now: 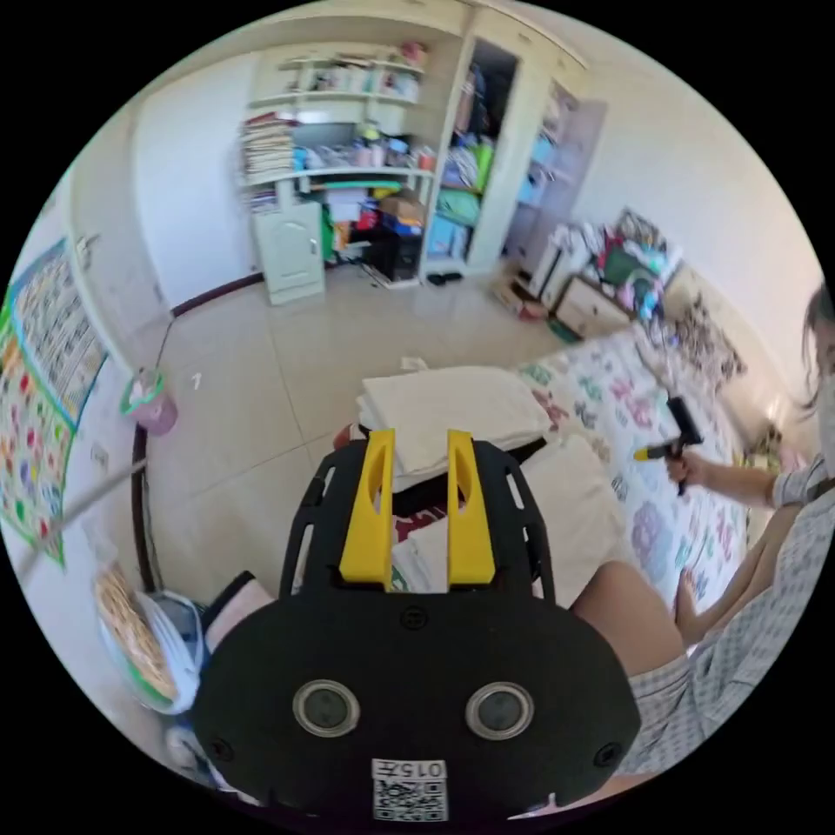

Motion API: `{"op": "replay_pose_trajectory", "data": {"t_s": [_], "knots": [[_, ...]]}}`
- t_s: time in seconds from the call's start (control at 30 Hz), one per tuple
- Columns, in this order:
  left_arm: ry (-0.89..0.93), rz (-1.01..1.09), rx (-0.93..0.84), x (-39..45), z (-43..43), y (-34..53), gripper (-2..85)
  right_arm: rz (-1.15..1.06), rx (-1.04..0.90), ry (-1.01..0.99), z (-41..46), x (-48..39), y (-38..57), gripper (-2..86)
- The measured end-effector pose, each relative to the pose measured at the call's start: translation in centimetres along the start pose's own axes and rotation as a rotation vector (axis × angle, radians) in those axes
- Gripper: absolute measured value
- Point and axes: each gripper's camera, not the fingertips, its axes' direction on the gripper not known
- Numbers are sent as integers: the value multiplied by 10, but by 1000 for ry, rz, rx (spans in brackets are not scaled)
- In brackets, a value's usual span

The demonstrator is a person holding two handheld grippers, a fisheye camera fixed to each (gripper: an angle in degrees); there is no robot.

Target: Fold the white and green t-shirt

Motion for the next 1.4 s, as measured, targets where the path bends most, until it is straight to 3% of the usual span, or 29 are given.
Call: {"op": "replay_pose_trajectory", "data": {"t_s": [0.13, 0.2, 0.33, 0.5, 0.73, 0.87, 0.97, 1.03, 1.1, 1.17, 1.3, 1.4], "knots": [[0, 167, -188, 68, 70, -49, 91, 39, 96, -30, -32, -9, 41, -4], [-136, 233, -371, 100, 118, -67, 73, 44, 157, -24, -49, -22, 71, -2], [-135, 206, -321, 125, 119, -90, 24, 31, 238, 7, -67, -43, 120, 10], [250, 192, -53, 200, 45, -132, 10, -73, 303, 119, -80, -83, 153, 81], [707, 409, 63, 348, 7, -175, 4, -301, 372, 168, -109, -162, 146, 156], [1033, 444, 86, 424, 17, -202, 0, -381, 574, 288, -167, -208, 187, 139], [1190, 412, 86, 465, 40, -215, -2, -388, 687, 453, -220, -244, 229, 59], [1292, 341, 86, 479, 64, -217, -2, -360, 674, 540, -245, -262, 250, 27], [1377, 188, 92, 483, 111, -209, -1, -328, 521, 606, -257, -275, 267, 14], [1336, 44, 62, 479, 157, -193, 1, -266, 428, 629, -253, -267, 282, 10], [1001, -215, -207, 469, 265, -132, 14, -9, 269, 435, -219, -220, 330, 4], [935, -168, -351, 500, 292, -97, 53, 24, 329, 337, -215, -225, 367, 1]]}}
